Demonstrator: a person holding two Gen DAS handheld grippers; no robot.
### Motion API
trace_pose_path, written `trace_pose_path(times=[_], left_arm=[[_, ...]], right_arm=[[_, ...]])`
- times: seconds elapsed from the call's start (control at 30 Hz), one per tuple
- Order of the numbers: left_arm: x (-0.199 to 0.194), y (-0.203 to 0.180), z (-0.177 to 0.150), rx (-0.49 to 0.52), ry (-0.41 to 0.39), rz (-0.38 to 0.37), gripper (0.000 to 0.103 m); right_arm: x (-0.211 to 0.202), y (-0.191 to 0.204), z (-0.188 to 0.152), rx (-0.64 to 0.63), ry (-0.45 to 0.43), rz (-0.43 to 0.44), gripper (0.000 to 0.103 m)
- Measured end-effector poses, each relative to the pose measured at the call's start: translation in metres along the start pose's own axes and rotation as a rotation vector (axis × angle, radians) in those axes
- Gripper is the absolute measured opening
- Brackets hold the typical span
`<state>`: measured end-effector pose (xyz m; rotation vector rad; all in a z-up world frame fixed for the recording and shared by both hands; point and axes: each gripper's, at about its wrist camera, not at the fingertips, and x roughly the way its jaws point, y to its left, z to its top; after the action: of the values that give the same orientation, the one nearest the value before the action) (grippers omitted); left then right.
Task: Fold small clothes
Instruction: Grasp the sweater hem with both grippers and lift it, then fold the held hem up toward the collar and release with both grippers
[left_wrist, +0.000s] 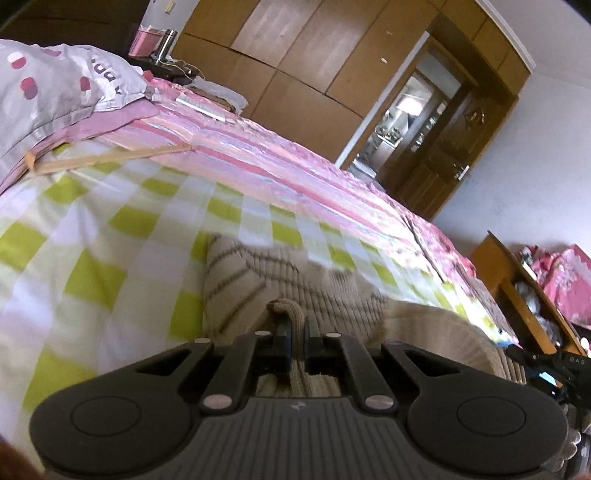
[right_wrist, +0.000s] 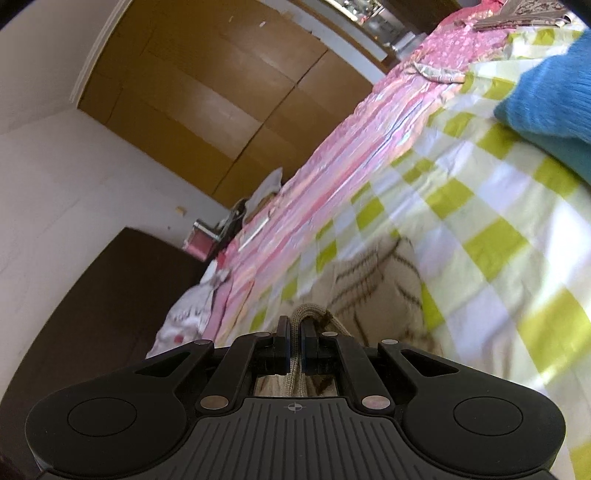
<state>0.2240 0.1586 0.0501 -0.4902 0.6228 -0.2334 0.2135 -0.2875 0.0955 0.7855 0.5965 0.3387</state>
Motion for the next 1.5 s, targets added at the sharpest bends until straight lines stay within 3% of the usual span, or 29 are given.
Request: trace_pose_path(times=[0.33, 0.73, 0.83, 0.97, 1.13, 1.33, 1.43, 1.5], left_arm=[[0.062, 0.016, 0.031, 0.006, -0.004, 0.058, 0.012], [0.100, 0.041, 0.038, -0.049, -0.008, 0.146, 0.012], [0.102, 0.042, 0.035, -0.048, 0.013, 0.162, 0.014], [0.096, 0.040, 0.036, -0.037, 0.010, 0.171, 0.024], [0.082, 0.036, 0.038, -0.009, -0.051, 0.254, 0.039], [0.063, 0.025, 0.035, 0.057, -0.106, 0.315, 0.039], [0.058, 0.010, 0.025, 0.114, -0.098, 0.293, 0.039], [0.061, 0.002, 0.015, 0.154, -0.074, 0.291, 0.039]], right_arm=[[0.077, -0.019, 0.035, 0.037, -0.037, -0.067, 0.005], [0.121, -0.035, 0.044, 0.016, -0.047, -0.171, 0.006], [0.132, -0.039, 0.041, 0.002, -0.013, -0.219, 0.011], [0.134, -0.041, 0.040, -0.002, -0.002, -0.229, 0.012], [0.129, -0.024, 0.041, -0.098, -0.009, -0.258, 0.017], [0.128, -0.001, 0.031, -0.271, -0.017, -0.327, 0.019], [0.132, 0.003, 0.028, -0.325, -0.004, -0.343, 0.036], [0.133, 0.006, 0.026, -0.357, -0.008, -0.373, 0.036]])
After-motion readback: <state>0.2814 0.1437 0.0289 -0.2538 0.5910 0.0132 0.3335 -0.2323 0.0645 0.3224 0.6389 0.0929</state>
